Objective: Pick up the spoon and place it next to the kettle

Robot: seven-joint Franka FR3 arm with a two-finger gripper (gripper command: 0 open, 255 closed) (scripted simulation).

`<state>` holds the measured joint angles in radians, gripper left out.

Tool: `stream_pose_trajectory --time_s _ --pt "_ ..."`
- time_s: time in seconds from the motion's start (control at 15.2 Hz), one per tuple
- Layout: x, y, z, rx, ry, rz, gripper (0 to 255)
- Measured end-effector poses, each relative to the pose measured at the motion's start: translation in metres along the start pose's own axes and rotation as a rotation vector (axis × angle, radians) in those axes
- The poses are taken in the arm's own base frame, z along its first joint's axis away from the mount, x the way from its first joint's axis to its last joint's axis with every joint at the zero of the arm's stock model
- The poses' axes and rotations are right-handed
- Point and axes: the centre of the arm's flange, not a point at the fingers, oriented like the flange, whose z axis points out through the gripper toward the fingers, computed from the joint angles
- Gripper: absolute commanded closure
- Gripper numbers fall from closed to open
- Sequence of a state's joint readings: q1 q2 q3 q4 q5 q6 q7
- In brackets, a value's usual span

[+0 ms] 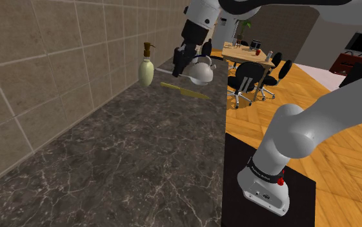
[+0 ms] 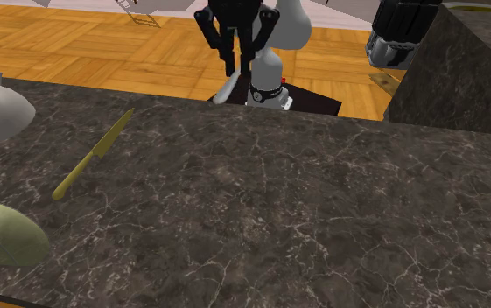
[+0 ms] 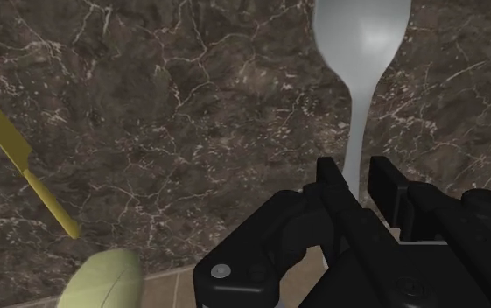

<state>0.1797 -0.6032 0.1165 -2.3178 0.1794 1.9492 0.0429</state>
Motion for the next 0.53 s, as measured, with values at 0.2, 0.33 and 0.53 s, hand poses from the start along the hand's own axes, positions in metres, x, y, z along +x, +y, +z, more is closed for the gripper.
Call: stream_pose_trajectory --time_s 0.2,0.33,0.53 --pt "-0.002 0.041 -0.005 0.000 0.000 0.000 255" --pt "-0.001 0.067 -0.012 0.000 0.000 0.001 255" --pt "-0.005 0.104 -0.020 0.001 0.000 0.001 255"
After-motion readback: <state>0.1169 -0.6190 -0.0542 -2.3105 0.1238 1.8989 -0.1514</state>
